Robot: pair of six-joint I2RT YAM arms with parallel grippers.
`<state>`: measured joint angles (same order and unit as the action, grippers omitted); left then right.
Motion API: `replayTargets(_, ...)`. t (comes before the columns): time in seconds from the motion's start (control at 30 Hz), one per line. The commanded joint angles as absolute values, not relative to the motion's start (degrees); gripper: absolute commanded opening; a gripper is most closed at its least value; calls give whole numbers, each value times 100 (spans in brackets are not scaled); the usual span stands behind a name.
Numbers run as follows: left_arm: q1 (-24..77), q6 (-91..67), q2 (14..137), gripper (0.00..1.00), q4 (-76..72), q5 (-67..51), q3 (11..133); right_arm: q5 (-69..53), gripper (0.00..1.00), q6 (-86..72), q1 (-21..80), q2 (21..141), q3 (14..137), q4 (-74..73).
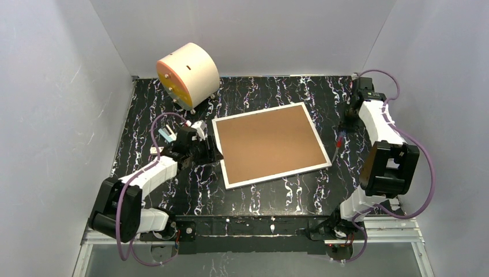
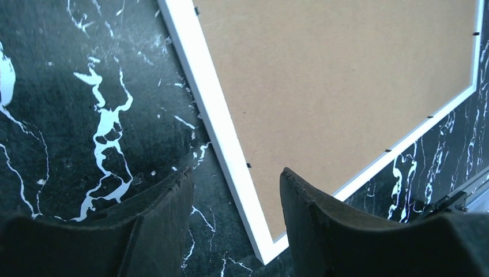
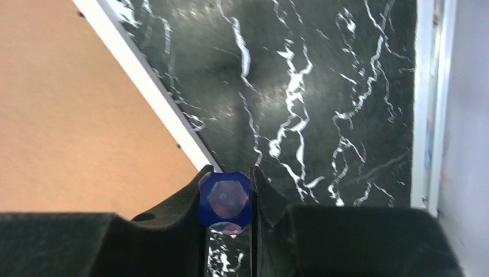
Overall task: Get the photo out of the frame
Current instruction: Place the screwdriver at the center of the board.
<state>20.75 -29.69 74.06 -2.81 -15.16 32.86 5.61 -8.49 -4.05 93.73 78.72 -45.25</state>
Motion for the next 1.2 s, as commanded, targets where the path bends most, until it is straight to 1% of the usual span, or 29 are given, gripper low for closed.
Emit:
replayTargets(0.0,2101,-2494,7133,55,409,-1737,3746,809,1,-405,-624,9402,7966,-5076)
replayTargets(0.13,2101,-2292,7115,56,602,-1904,3855,831,1,-325,-702,9839,7719,-4905)
replayTargets(0.4,2101,-2184,6985,61,646,-2236,3923,971,1,-338,-699,11002,8269,-5258)
replayTargets(0.6,2101,-2192,6821,63,677,-2220,3897,965,2,-416,-694,11531,8444,-5310)
replayTargets(0.7,2101,-2232,6737,63,640,-2163,3840,952,8,-448,-652,11723,8509,-5383)
replayTargets(0.77,2101,-2232,6709,63,650,-2118,3848,925,15,-435,-601,11813,8542,-5403)
replayTargets(0.87,2101,-2224,6706,64,679,-2080,3861,991,19,-450,-545,11901,8572,-5409)
replayTargets(0.97,2101,-2238,6710,64,660,-2082,3843,980,32,-475,-525,11929,8555,-5404)
replayTargets(1.03,2101,-2250,6722,64,651,-2079,3844,1004,38,-494,-519,11920,8548,-5389)
replayTargets(1.17,2101,-2233,6724,64,690,-2018,3849,767,41,-431,-511,11855,8659,-5435)
